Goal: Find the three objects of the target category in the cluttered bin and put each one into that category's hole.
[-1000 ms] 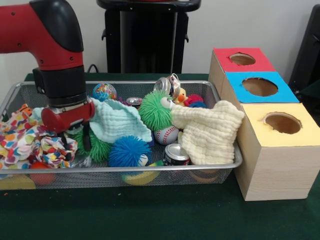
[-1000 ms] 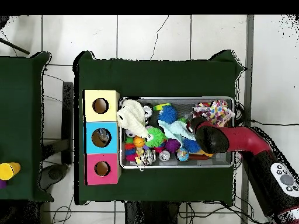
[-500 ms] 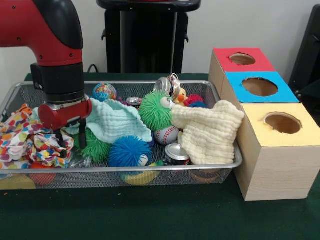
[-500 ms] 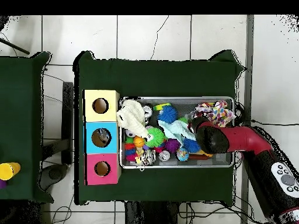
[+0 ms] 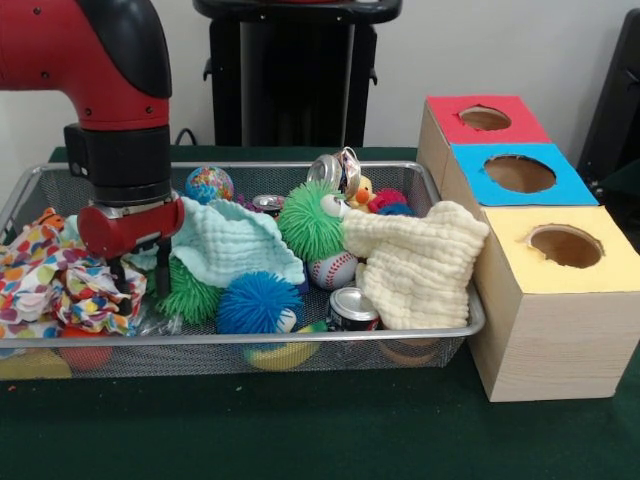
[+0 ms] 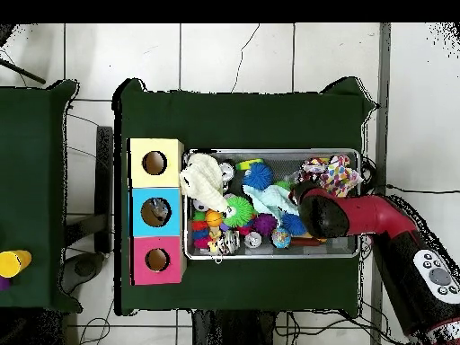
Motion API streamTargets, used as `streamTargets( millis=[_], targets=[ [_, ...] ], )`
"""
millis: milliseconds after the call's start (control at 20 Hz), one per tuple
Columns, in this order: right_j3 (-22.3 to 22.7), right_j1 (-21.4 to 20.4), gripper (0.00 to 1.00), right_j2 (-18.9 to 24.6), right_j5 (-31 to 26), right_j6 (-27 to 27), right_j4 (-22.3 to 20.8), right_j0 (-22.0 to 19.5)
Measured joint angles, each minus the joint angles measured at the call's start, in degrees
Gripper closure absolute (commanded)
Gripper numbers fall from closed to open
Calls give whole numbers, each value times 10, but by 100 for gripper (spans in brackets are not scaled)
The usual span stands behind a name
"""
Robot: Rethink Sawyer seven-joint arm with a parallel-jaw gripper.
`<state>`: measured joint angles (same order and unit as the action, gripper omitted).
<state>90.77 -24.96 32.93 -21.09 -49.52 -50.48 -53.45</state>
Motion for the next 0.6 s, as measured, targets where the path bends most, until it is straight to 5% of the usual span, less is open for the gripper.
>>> streamTargets(
  millis=[600],
  targets=[
    [0,0,0,-24,31,0,5,8]
  ],
)
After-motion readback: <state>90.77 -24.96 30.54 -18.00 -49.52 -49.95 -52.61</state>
